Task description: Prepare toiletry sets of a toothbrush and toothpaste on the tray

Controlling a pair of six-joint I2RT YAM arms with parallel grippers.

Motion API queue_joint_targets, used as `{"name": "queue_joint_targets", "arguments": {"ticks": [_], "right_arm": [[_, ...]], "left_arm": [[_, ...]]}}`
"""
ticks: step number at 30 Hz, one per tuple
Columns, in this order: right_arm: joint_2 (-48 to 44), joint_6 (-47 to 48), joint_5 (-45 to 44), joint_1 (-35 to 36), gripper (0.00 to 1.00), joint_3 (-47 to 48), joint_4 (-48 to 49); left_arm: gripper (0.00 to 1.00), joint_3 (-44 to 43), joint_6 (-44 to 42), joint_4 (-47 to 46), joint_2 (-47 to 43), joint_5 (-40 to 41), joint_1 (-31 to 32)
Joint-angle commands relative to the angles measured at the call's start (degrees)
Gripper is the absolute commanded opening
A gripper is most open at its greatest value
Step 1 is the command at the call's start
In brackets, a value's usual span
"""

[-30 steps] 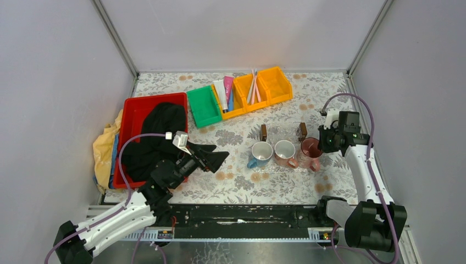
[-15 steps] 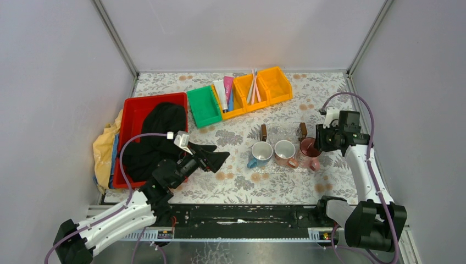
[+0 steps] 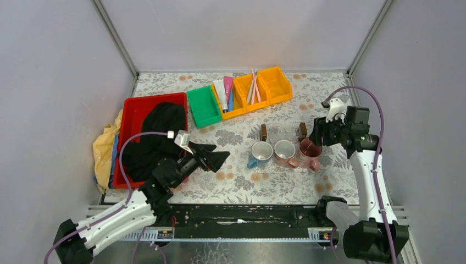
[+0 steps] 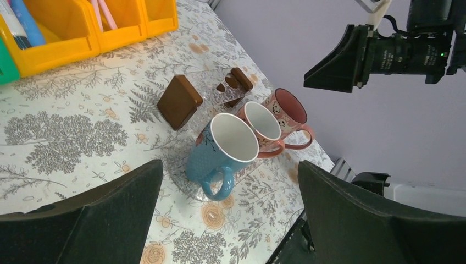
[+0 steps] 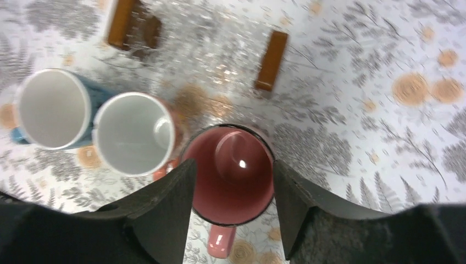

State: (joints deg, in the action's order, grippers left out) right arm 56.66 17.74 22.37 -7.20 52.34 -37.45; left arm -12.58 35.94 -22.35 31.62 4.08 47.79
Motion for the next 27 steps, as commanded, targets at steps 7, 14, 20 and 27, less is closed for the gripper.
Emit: {"name": "queue_joint_targets", "arguments": {"ticks": [7,14,20,27], "right_arm": [[3.7,-3.1,29.9,-0.1,0.72,5.8,12.1],[6.9,-9.7,39.6,-0.6,0.82,6.0,20.3],[4.8,-13.0,43.9,-4.0,0.83,1.9,24.6],[4.1,-11.5,42.3,-6.1,0.83,1.6,21.4]], "left_arm": [[1.0,-14.8,-11.5,7.7,8.0,0.8,-2.3],[1.0,-25.1,-11.9,7.3,21.0,-10.1,-10.4],[1.0,-34.1,-9.4,1.9,34.8,-20.5,-16.2],[1.0,-47.4,-8.9,2.8,50.0,-24.9,-19.5]]}}
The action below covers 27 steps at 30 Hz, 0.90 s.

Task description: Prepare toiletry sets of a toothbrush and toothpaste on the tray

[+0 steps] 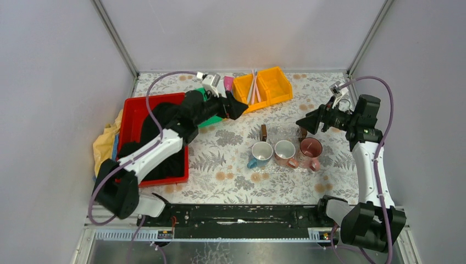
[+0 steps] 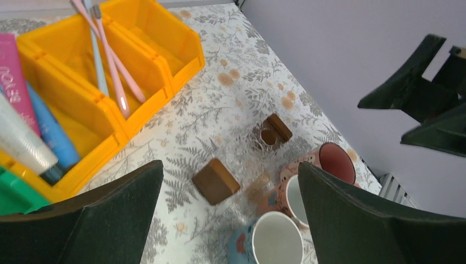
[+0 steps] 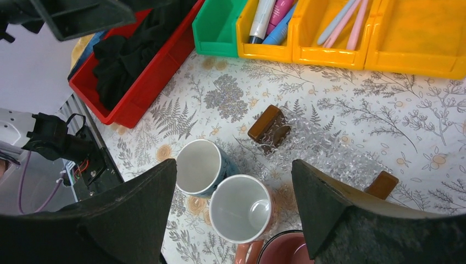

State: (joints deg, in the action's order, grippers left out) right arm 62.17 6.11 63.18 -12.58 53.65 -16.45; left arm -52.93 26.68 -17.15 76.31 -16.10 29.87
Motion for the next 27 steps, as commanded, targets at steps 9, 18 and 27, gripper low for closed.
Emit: {"name": "queue_joint_targets", "arguments": {"ticks": [9,18,27], "right_arm": [[-2.0,0.8,-1.0,-1.0,0.84,1.4,-2.1],[-2.0,1.1,-2.0,-1.4,0.86,1.6,-2.6],[-1.7,1.9,-3.0,-1.6,0.86,1.8,-3.4]], "left_arm": [[1.0,-24.6,-2.8,6.0,21.1,-1.9,-2.5],[0.9,-40.4,-3.7,13.9,36.0,3.8,-2.5],[0.73,-56.8,-2.3,20.5,51.4,6.8,-2.7]]}}
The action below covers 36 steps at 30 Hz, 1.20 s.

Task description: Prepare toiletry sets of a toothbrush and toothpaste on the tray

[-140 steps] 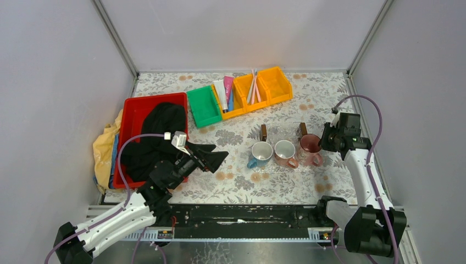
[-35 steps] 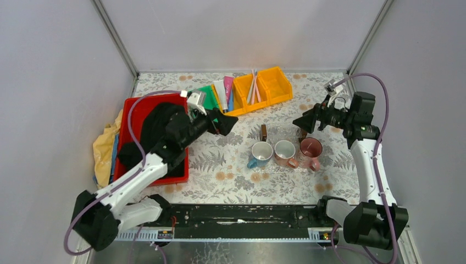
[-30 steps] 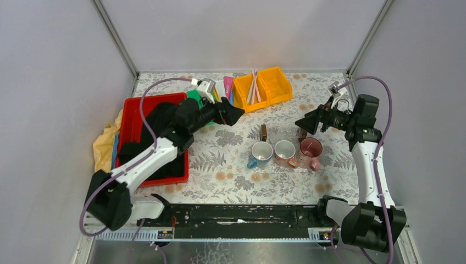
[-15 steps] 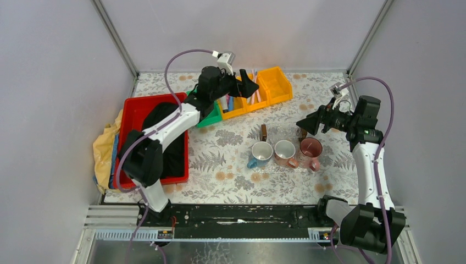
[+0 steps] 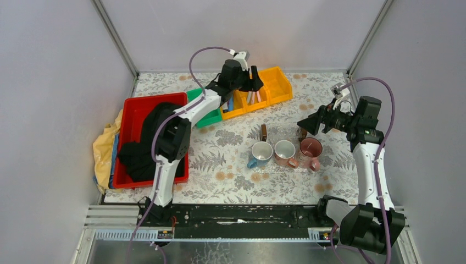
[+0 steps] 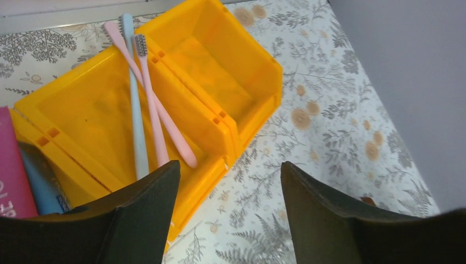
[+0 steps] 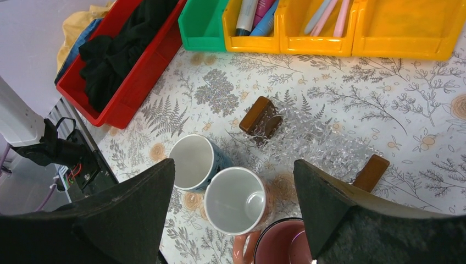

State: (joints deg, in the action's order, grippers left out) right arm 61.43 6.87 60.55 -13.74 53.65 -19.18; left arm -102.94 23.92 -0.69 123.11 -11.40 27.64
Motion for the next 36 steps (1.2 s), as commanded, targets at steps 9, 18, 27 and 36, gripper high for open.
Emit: {"name": "queue_joint_targets", "arguments": {"ticks": [9,18,27,36], "right_arm": [[-0.6,1.7,-0.7,-0.6,0.87,2.1,-1.3],[-0.2,2.4,-0.9,-0.6,0.87,2.4,-2.0],[0.2,2.7,-1.0,-0.6,0.87,2.6,-2.4],[0.2,2.7,-0.8,-0.6,0.88,2.6,-2.5]], "left_arm": [[0.5,-16.7,2.7,8.0,14.3,4.9,-0.9],[0.45,-22.2,3.3,10.4,20.2,6.9,-0.9],[0.39,-24.5,2.1,11.9,22.3,9.0,-1.0],[0.36,-26.3,2.3,13.0,24.3,9.3,-1.0]]}}
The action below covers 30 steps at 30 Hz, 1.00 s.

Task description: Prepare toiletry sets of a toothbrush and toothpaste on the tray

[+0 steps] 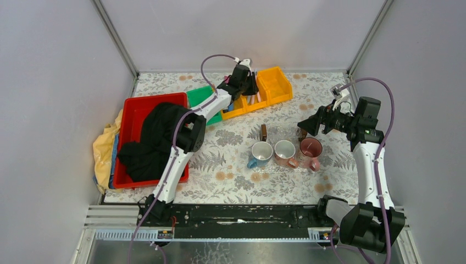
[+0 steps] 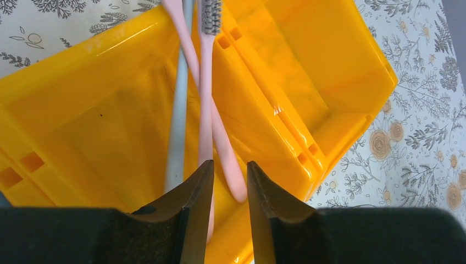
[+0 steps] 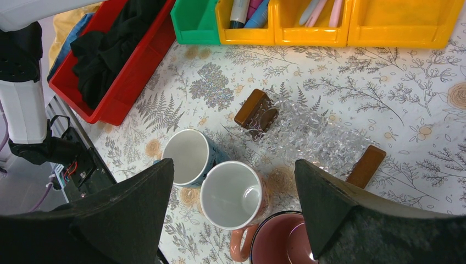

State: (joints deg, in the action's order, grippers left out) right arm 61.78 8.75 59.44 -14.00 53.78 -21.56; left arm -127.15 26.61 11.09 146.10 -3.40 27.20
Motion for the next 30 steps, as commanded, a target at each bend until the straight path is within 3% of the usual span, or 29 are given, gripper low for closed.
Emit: {"name": "queue_joint_targets", "arguments": {"ticks": [1,13,30], "right_arm": [[-0.1,0.8,0.3,-0.4,0.88,2.5,-0.1],[-0.3,0.8,0.5,-0.4,0.88,2.5,-0.2],[-0.3,0.8,0.5,-0.4,0.88,2.5,-0.2]], "left_arm": [[0.36,-2.2,-0.5,1.3,1.5,1.6,-0.6],[0.37,-4.3,-8.3,3.6,2.5,11.9,1.7],[0.38,-7.0,-10.0,3.8,5.0,11.3,3.0]]}}
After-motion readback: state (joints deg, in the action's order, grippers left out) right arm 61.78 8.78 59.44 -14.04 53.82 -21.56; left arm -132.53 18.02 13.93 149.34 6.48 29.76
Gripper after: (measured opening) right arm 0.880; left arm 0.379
